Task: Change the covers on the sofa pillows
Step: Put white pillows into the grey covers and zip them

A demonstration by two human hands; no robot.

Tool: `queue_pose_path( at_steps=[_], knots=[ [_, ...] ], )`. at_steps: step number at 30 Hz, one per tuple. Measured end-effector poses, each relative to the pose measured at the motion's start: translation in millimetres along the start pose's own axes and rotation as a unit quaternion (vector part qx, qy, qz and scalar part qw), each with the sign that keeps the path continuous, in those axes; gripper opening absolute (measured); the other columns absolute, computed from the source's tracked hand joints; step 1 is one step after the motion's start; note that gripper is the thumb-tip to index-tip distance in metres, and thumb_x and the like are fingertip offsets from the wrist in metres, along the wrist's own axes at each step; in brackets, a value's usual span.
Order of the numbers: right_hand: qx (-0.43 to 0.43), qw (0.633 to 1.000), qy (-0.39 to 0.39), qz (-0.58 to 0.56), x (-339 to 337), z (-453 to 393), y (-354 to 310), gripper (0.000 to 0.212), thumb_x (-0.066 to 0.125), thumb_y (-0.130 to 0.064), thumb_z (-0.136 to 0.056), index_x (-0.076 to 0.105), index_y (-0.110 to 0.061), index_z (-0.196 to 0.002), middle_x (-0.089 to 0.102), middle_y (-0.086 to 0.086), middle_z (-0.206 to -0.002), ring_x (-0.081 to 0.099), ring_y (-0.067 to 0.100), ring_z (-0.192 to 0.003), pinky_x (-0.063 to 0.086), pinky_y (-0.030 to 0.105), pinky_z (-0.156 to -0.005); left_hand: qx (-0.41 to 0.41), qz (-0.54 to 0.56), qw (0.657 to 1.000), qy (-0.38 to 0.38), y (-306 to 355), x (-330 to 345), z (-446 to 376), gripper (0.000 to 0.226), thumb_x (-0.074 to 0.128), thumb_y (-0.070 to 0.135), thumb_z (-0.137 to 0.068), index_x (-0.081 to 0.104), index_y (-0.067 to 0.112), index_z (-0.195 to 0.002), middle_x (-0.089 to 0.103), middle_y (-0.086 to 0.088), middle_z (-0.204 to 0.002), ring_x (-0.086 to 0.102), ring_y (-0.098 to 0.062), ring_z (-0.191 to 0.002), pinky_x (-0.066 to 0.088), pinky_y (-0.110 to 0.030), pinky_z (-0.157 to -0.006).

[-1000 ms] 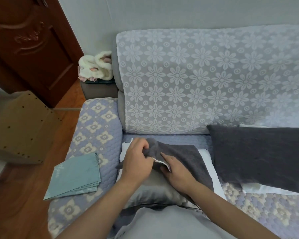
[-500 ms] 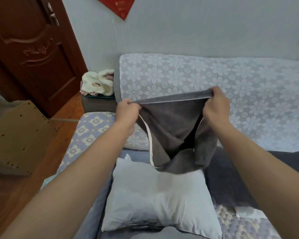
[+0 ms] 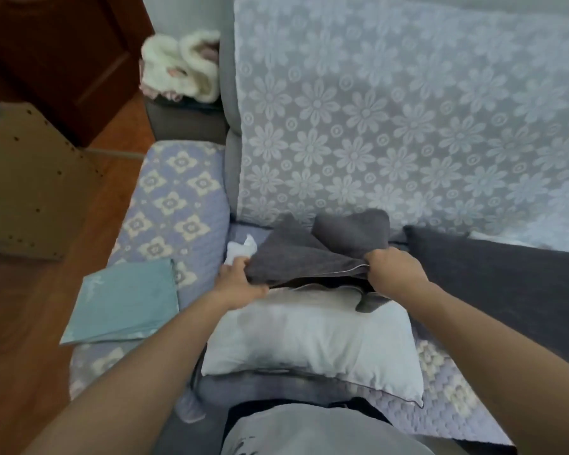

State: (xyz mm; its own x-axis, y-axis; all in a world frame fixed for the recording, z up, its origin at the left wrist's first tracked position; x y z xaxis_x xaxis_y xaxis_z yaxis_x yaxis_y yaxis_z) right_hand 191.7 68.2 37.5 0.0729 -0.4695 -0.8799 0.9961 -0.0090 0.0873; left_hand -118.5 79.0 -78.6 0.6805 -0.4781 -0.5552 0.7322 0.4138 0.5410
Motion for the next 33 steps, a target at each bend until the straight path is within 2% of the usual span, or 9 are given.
queue_pose_path(
  at_steps=[3,5,9,15,18,22,24,26,33],
  knots=[
    [0.02,0.998,-0.064,-0.014,44,-9,-7,0.019,0.053,-0.013,-0.089,0.062,-0.023,-0.102,0.054,0.002,-0.087,0.061,0.03,-0.092,0.039,0.034,-0.073,-0.127,0.035,0.982,-0.132,-77,46,-5,0.1,0.073,0.062,-0.078,0.025,0.022,-0.157,0.039,-0.004,-0.153,0.046,-0.027,-0.136,0.043,-0.031,-0.101],
    [0.026,0.996,-0.049,-0.065,63,-14,-6,0.013,0.052,-0.012,-0.088,0.059,-0.022,-0.095,0.051,0.0,-0.088,0.058,0.031,-0.091,0.037,0.033,-0.073,-0.164,0.066,0.981,-0.081,-115,46,-28,0.078,0.061,0.045,-0.097,0.029,0.006,-0.156,0.037,-0.012,-0.158,0.044,-0.03,-0.139,0.039,-0.032,-0.108],
    [0.049,0.977,-0.025,-0.207,90,-25,12,0.015,0.054,-0.006,-0.089,0.052,-0.013,-0.076,0.051,0.003,-0.085,0.054,0.032,-0.086,0.045,0.04,-0.075,-0.209,0.096,0.973,-0.032,-148,46,-82,0.071,0.045,0.049,-0.103,0.04,-0.005,-0.148,0.046,-0.025,-0.15,0.049,-0.038,-0.134,0.041,-0.039,-0.108],
    [0.208,0.86,0.009,-0.466,99,-10,46,0.018,0.051,0.002,-0.087,0.062,-0.01,-0.08,0.062,0.01,-0.069,0.051,0.021,-0.055,0.039,0.029,-0.046,-0.247,0.194,0.949,0.025,-147,59,-122,0.082,0.044,0.064,-0.097,0.04,0.002,-0.15,0.042,-0.019,-0.154,0.047,-0.039,-0.135,0.036,-0.046,-0.114],
    [0.249,0.818,0.066,-0.514,82,0,54,0.025,0.047,0.006,-0.086,0.064,-0.011,-0.083,0.063,0.01,-0.072,0.053,0.023,-0.058,0.04,0.025,-0.04,-0.198,0.223,0.954,0.002,-118,68,-105,0.104,0.074,0.067,-0.072,0.043,0.003,-0.148,0.045,-0.013,-0.153,0.05,-0.034,-0.134,0.041,-0.045,-0.111],
    [0.316,0.789,0.207,-0.485,24,30,80,0.031,0.042,0.001,-0.085,0.067,-0.016,-0.091,0.068,0.002,-0.086,0.062,0.022,-0.081,0.052,0.032,-0.07,-0.084,0.236,0.968,0.016,-45,45,-49,0.025,0.08,0.024,-0.085,0.07,0.016,-0.107,0.072,0.004,-0.097,0.069,-0.015,-0.089,0.055,-0.023,-0.076],
    [0.349,0.746,0.286,-0.49,-5,49,99,0.028,0.045,-0.001,-0.084,0.068,-0.015,-0.093,0.067,0.0,-0.084,0.063,0.022,-0.085,0.052,0.037,-0.079,-0.02,0.226,0.974,0.014,-11,44,-16,0.015,0.078,0.018,-0.087,0.069,0.021,-0.098,0.071,0.012,-0.087,0.065,-0.001,-0.078,0.048,-0.013,-0.063],
    [0.351,0.722,0.33,-0.496,-31,65,116,0.022,0.048,-0.004,-0.084,0.067,-0.014,-0.09,0.065,0.002,-0.081,0.06,0.022,-0.081,0.051,0.04,-0.077,0.022,0.244,0.969,0.006,20,44,17,0.018,0.081,0.019,-0.084,0.071,0.021,-0.099,0.076,0.01,-0.092,0.07,-0.006,-0.082,0.053,-0.02,-0.069],
    [0.335,0.781,0.205,-0.486,-104,73,153,0.022,0.043,-0.024,-0.1,0.057,-0.006,-0.1,0.058,0.012,-0.087,0.048,0.025,-0.068,0.035,0.033,-0.06,0.101,0.204,0.973,0.041,103,38,87,0.03,0.073,0.043,-0.088,0.069,0.013,-0.09,0.074,-0.002,-0.084,0.067,-0.012,-0.071,0.047,-0.026,-0.062]
  ],
)
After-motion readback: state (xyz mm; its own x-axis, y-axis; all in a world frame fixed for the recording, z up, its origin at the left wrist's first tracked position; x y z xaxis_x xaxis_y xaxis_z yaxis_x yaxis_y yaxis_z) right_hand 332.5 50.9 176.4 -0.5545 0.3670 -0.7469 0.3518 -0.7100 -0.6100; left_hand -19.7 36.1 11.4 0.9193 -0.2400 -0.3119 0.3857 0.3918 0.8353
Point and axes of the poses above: each hand's wrist, its own z-axis away from the middle knuckle, its own x-axis out of the palm, y = z × x, the point moved 8 cm from there along -z, towards the middle knuckle
